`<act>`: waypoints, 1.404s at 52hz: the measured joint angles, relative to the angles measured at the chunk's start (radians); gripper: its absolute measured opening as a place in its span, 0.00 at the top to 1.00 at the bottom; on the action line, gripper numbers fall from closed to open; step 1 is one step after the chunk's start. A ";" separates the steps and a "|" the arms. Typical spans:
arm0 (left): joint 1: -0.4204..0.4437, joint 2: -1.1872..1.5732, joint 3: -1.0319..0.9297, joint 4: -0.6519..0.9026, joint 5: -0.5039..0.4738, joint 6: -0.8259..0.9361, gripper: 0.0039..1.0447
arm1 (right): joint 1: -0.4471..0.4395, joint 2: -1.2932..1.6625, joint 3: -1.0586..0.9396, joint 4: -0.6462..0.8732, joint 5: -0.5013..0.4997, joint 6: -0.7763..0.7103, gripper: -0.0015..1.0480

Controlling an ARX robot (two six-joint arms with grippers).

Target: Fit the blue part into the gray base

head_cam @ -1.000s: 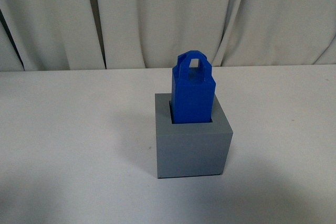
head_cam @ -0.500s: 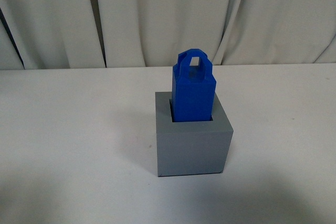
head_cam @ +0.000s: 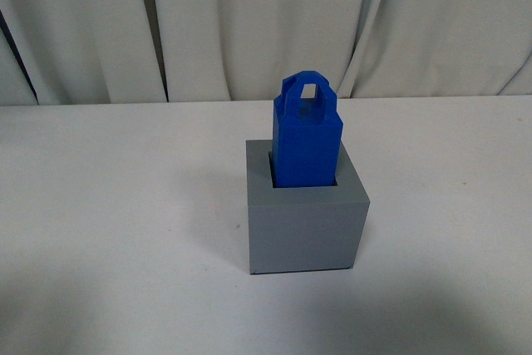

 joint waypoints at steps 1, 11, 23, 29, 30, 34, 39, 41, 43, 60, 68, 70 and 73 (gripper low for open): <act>0.000 0.000 0.000 0.000 0.000 0.000 0.06 | 0.000 -0.005 0.000 -0.006 0.000 0.000 0.98; 0.000 0.000 0.000 0.000 0.000 0.000 0.06 | 0.000 -0.048 0.000 -0.048 0.000 0.000 0.98; 0.000 0.000 0.000 0.000 0.000 0.000 0.06 | 0.000 -0.198 0.001 -0.233 -0.001 0.000 0.98; 0.000 0.000 0.000 0.000 0.000 0.000 0.06 | 0.000 -0.237 0.001 -0.242 -0.001 0.000 0.92; 0.000 0.000 0.000 0.000 0.000 0.000 0.06 | 0.000 -0.238 0.001 -0.244 0.000 0.000 0.89; 0.000 0.000 0.000 0.000 0.000 0.000 0.06 | 0.000 -0.238 0.001 -0.246 -0.001 0.000 0.75; 0.000 0.000 0.000 0.000 0.000 0.000 0.06 | 0.000 -0.238 0.001 -0.246 -0.001 0.000 0.61; 0.000 0.000 0.000 0.000 0.000 0.000 0.06 | 0.000 -0.238 0.001 -0.246 -0.001 0.000 0.55; 0.000 0.000 0.000 0.000 0.000 0.000 0.06 | 0.000 -0.238 0.001 -0.246 -0.001 0.000 0.50; 0.000 0.000 0.000 0.000 0.000 0.000 0.06 | 0.000 -0.238 0.001 -0.246 -0.001 0.000 0.07; 0.000 0.000 0.000 0.000 0.000 0.000 0.06 | 0.000 -0.238 0.001 -0.246 -0.001 0.000 0.07; 0.000 0.000 0.000 0.000 0.000 0.000 0.06 | 0.000 -0.238 0.001 -0.246 -0.001 0.000 0.07; 0.000 0.000 0.000 0.000 0.000 0.000 0.06 | 0.000 -0.238 0.001 -0.246 -0.001 0.000 0.07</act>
